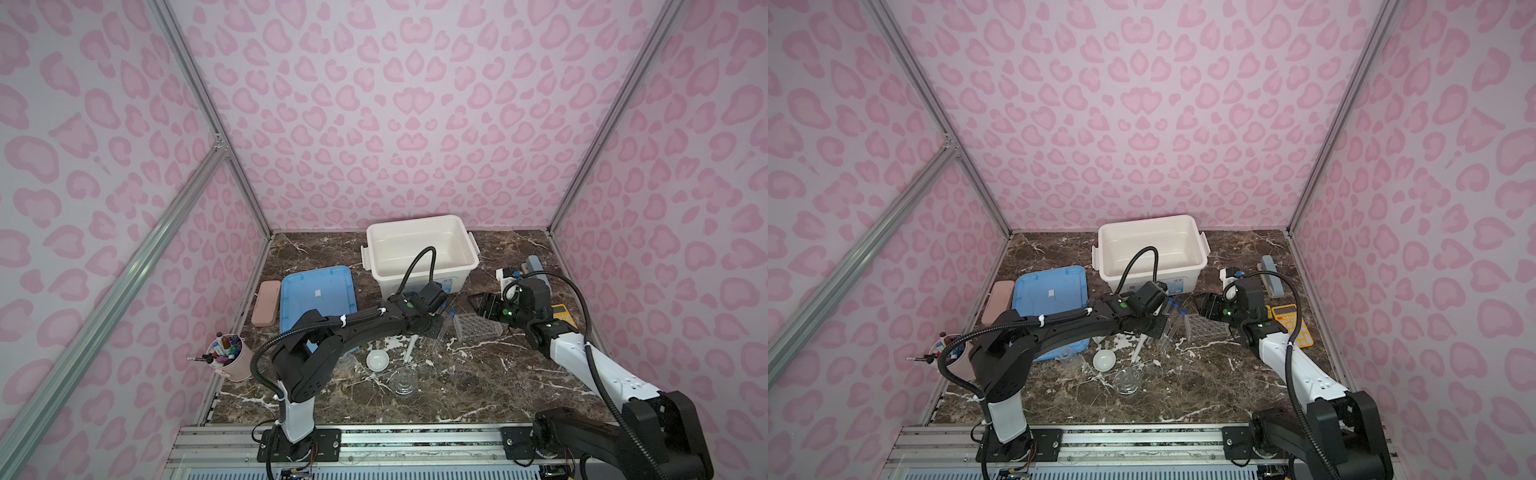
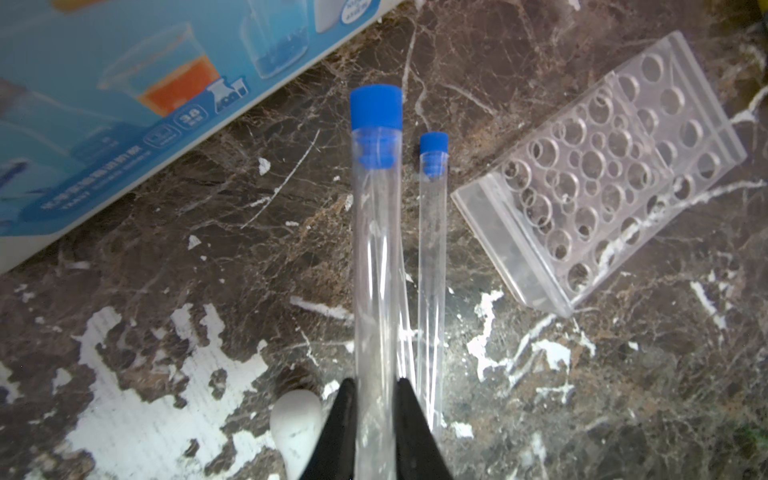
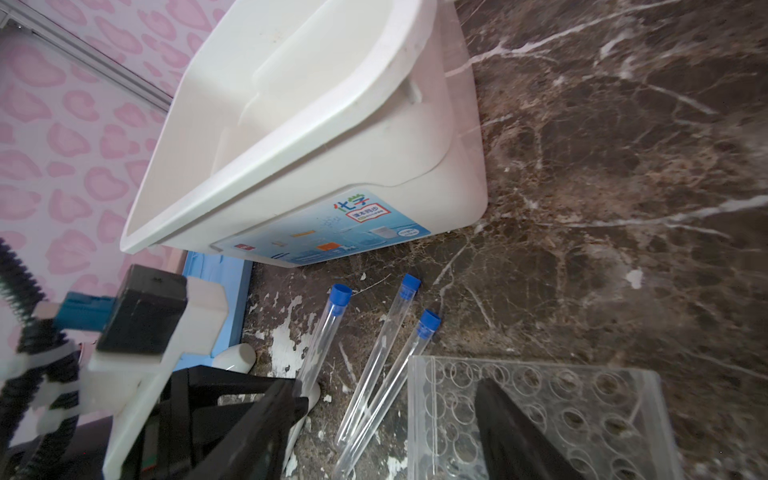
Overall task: Organize the chemistry lab equipment
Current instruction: 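Lower left gripper and close it on one blue-capped test tube, then lift the tube with left gripper while right gripper grasps its blue cap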
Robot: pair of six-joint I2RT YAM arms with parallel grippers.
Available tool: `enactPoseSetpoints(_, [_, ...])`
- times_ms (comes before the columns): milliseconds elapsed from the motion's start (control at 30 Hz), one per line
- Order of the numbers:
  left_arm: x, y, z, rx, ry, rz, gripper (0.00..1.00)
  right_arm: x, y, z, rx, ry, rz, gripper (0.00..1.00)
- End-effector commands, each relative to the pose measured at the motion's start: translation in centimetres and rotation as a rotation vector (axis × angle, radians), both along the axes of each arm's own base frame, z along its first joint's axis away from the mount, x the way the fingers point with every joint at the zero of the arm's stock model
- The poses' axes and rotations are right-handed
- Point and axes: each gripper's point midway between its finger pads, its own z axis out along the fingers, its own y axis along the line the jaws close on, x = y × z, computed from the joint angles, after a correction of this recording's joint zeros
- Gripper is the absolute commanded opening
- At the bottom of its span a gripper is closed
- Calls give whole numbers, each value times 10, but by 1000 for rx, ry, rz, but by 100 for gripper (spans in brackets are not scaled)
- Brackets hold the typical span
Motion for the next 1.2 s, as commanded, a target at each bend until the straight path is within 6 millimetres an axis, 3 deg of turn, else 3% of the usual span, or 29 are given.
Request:
enactPoseSetpoints(0, [3, -6, 16, -14, -92, -67, 7, -1, 13, 4, 72, 17, 72, 69])
enactPoseSetpoints(333, [-9, -19, 36, -63, -205, -215, 8, -6, 35, 0, 211, 78, 193, 62])
enactPoseSetpoints(600, [-17, -31, 36, -91, -227, -283, 6, -11, 41, -6, 235, 116, 230, 59])
enactPoseSetpoints(733, [-18, -31, 40, -113, -248, -280, 6, -12, 42, -15, 236, 153, 238, 52])
enactPoseSetpoints(1167, [-26, -33, 37, -134, -245, -326, 6, -9, 47, -8, 262, 142, 255, 45])
